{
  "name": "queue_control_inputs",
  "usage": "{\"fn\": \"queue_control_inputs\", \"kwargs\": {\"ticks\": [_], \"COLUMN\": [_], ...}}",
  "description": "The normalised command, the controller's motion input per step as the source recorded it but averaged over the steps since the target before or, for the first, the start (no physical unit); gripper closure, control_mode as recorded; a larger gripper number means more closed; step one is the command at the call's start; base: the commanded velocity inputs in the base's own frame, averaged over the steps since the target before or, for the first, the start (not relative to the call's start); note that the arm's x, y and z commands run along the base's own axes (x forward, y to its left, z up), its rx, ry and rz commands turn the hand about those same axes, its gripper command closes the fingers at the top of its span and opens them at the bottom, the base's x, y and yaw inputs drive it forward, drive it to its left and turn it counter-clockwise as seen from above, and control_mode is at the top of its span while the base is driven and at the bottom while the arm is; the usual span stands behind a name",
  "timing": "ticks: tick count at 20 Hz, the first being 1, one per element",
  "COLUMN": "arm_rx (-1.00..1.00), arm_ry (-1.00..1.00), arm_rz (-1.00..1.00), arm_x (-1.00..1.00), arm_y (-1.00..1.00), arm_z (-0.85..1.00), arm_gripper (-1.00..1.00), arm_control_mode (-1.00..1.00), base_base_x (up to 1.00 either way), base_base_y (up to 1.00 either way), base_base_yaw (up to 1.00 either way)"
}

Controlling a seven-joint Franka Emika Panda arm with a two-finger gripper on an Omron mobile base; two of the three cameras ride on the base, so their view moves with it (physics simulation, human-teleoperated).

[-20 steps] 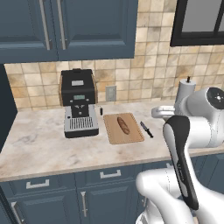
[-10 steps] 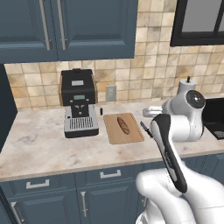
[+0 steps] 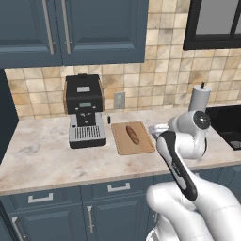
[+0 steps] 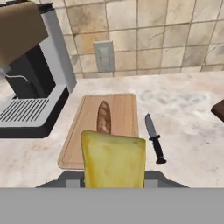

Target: Retrieve the sausage and cheese from the fridge and place them on the cutting board on the counter.

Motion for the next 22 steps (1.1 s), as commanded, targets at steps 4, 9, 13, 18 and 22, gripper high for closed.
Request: {"fn": "queue_control_inputs", "kwargs": {"ticks": [4,9,13,18,22], "arm_rx": [-0.03,-0.1,-0.1,-0.05,-0.05], "arm_ry": [0.17,0.35,0.25,0.06,0.0], "arm_rz": [0.08,0.0,0.0,0.0,0.0], "arm_x": [0.26,0.29,0.51,0.22,0.05], "arm_y": [0.0,0.0,0.01,0.0,0.0], "arm_z": [0.07,0.08,0.0,-0.09,-0.31], "arm_gripper": [1.0,1.0,1.0,1.0,1.0], "arm_control_mode": [-1.0,-1.0,-1.0,-1.0,-1.0], "base_base_x": [0.0,0.0,0.0,0.0,0.0], "base_base_y": [0.0,0.0,0.0,0.0,0.0], "base_base_yaw": [0.0,0.0,0.0,0.0,0.0]}}
